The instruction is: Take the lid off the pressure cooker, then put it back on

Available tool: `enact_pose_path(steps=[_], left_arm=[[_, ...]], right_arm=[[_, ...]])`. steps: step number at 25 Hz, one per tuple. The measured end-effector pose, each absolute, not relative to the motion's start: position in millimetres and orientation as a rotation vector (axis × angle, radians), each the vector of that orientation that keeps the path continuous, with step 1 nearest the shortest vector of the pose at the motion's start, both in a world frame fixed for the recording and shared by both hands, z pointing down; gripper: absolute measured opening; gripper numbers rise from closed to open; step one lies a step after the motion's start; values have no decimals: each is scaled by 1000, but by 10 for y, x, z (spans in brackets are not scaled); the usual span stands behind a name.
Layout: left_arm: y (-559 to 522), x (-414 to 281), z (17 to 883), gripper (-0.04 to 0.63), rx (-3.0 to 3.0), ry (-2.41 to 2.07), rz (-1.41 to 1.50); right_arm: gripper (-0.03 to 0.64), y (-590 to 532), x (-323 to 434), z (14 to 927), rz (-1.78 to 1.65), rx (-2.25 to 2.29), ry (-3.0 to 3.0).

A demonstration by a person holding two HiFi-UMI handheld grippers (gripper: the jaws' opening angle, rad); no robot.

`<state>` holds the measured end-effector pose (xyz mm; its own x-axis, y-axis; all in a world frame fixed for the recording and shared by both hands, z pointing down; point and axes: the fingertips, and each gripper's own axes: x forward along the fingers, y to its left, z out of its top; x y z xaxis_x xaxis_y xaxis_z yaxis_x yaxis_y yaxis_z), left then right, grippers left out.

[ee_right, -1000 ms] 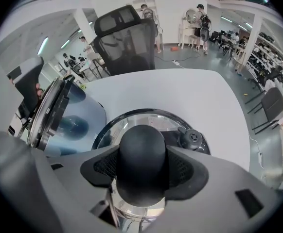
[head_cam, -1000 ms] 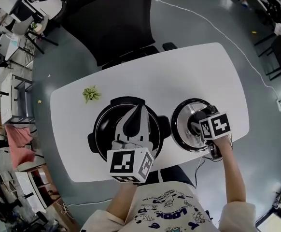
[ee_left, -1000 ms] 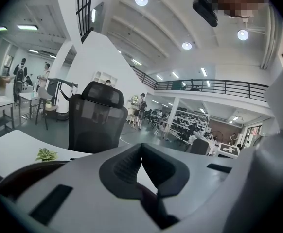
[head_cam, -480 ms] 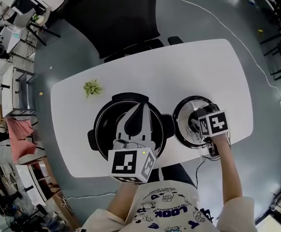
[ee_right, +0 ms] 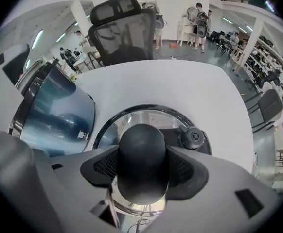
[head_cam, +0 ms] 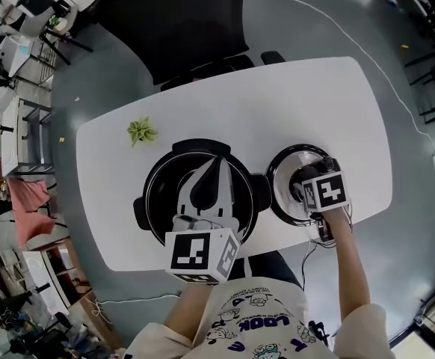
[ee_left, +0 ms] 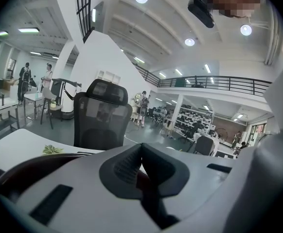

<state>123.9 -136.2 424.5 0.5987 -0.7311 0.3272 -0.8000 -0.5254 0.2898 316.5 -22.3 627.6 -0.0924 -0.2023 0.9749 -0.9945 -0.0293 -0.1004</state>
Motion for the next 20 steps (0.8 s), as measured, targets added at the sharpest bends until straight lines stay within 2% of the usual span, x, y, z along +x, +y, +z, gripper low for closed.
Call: enact_pose_path(steps=[20], left_arm=[[-1324,1133,4301,14,2396,-1241,224]], right_arm=[[296,-155,3117,6374,1155,1358,-1403]])
